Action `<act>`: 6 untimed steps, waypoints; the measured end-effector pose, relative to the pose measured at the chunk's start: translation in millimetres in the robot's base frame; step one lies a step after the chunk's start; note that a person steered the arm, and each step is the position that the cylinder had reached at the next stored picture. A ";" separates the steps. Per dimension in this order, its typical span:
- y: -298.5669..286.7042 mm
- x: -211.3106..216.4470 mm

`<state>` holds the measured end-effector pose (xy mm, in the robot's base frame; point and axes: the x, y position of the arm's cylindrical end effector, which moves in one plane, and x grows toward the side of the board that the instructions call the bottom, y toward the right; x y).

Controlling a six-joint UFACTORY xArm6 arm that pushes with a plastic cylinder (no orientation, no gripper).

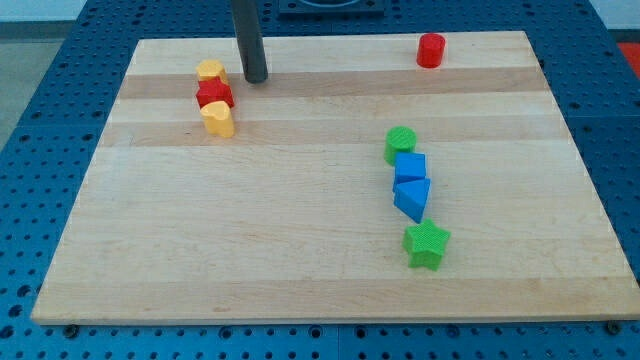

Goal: Move the red star left of the heart

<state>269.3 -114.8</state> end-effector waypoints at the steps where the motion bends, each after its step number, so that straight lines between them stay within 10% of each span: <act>1: -44.1 -19.6; 6: -57.5 79.4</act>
